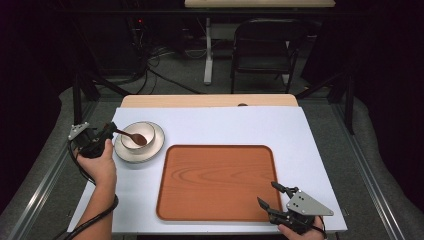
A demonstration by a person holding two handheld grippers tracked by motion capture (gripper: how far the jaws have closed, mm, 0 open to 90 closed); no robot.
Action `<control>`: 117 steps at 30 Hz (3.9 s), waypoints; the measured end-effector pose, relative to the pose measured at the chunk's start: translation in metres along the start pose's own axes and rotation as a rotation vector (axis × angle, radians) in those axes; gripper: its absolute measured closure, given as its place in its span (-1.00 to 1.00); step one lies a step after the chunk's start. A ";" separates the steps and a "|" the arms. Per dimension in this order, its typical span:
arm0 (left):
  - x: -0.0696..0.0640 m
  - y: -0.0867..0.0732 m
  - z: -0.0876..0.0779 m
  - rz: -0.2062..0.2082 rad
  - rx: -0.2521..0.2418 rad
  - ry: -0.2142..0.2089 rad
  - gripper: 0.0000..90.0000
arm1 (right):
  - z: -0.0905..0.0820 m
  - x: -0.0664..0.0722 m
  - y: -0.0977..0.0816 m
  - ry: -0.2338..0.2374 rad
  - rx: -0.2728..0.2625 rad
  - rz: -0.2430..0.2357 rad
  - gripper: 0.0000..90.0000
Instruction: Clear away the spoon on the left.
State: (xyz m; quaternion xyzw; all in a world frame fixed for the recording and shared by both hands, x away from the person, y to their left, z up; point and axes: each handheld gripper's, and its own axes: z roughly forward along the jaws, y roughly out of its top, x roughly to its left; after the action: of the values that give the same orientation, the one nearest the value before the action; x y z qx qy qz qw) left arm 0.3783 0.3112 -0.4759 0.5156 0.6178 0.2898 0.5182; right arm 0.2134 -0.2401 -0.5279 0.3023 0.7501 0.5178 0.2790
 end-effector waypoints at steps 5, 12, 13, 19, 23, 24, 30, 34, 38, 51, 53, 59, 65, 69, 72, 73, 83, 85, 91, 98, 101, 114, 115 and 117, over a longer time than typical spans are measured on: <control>-0.005 0.006 -0.002 0.041 0.004 0.005 0.86 | 0.000 0.000 0.000 0.000 0.001 0.004 -0.25; -0.011 0.016 -0.007 0.094 0.016 0.005 0.86 | 0.000 0.000 0.000 0.001 0.000 0.003 -0.25; -0.012 0.018 -0.007 0.100 0.015 0.007 0.86 | 0.000 0.000 0.000 0.001 0.000 0.003 -0.25; -0.018 0.028 -0.014 0.151 0.012 0.005 0.86 | 0.000 0.000 0.000 -0.001 0.000 0.003 -0.25; -0.023 0.036 -0.019 0.174 0.015 0.003 0.86 | 0.000 0.000 0.000 -0.002 0.000 0.001 -0.25; -0.024 0.037 -0.021 0.175 0.013 -0.002 0.87 | 0.000 0.000 0.000 -0.001 0.000 0.000 -0.25; -0.027 0.042 -0.025 0.188 0.019 -0.009 0.86 | 0.000 0.000 0.000 -0.002 0.000 -0.001 -0.25; -0.029 0.045 -0.029 0.187 0.026 -0.023 0.86 | 0.000 0.000 0.000 -0.002 0.000 -0.001 -0.25; -0.032 0.047 -0.032 0.196 0.030 -0.041 0.87 | 0.000 0.000 0.000 -0.002 0.000 0.000 -0.25; -0.059 0.047 -0.046 0.236 0.092 -0.188 0.86 | 0.000 0.001 0.000 -0.002 0.003 0.001 -0.25; -0.063 0.045 -0.047 0.242 0.106 -0.212 0.87 | 0.000 0.001 0.000 -0.002 0.003 0.001 -0.25; -0.080 0.037 -0.049 0.277 0.158 -0.287 0.86 | 0.000 0.001 0.000 -0.002 0.003 0.000 -0.25; -0.096 0.029 -0.049 0.317 0.202 -0.351 0.87 | 0.000 0.001 0.000 -0.002 0.003 0.000 -0.25; -0.104 0.024 -0.051 0.337 0.224 -0.379 0.86 | 0.000 0.001 0.000 -0.002 0.002 0.000 -0.25; -0.115 0.019 -0.054 0.356 0.241 -0.418 0.86 | 0.000 0.001 0.000 -0.002 0.003 0.000 -0.25; -0.118 0.018 -0.055 0.358 0.243 -0.427 0.86 | 0.000 0.001 0.000 -0.002 0.002 -0.001 -0.25; -0.141 0.003 -0.060 0.420 0.299 -0.489 0.86 | 0.000 0.001 0.000 -0.002 0.004 -0.001 -0.25; -0.144 0.000 -0.061 0.426 0.309 -0.499 0.87 | 0.000 0.001 0.000 -0.003 0.002 -0.004 -0.25; -0.151 -0.005 -0.063 0.448 0.338 -0.517 0.86 | -0.001 0.000 0.000 -0.003 0.001 -0.006 -0.25; -0.156 -0.011 -0.065 0.476 0.384 -0.528 0.86 | 0.000 0.001 0.000 -0.003 0.002 -0.005 -0.25; -0.158 -0.014 -0.066 0.489 0.407 -0.516 0.86 | 0.000 0.001 0.000 -0.002 0.004 -0.001 -0.25; -0.155 -0.020 -0.071 0.482 0.473 -0.513 0.86 | 0.000 0.001 0.000 -0.001 0.004 -0.003 -0.25; -0.156 -0.021 -0.070 0.484 0.479 -0.506 0.86 | 0.000 0.001 0.000 -0.002 0.004 -0.003 -0.25; -0.156 -0.022 -0.068 0.480 0.489 -0.502 0.86 | 0.000 0.001 0.000 -0.003 0.005 -0.004 -0.25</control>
State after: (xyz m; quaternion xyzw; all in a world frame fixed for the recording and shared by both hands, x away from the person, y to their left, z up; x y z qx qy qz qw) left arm 0.2957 0.1700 -0.4224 0.8071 0.3853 0.1125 0.4330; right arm 0.2132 -0.2393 -0.5280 0.3025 0.7516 0.5149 0.2802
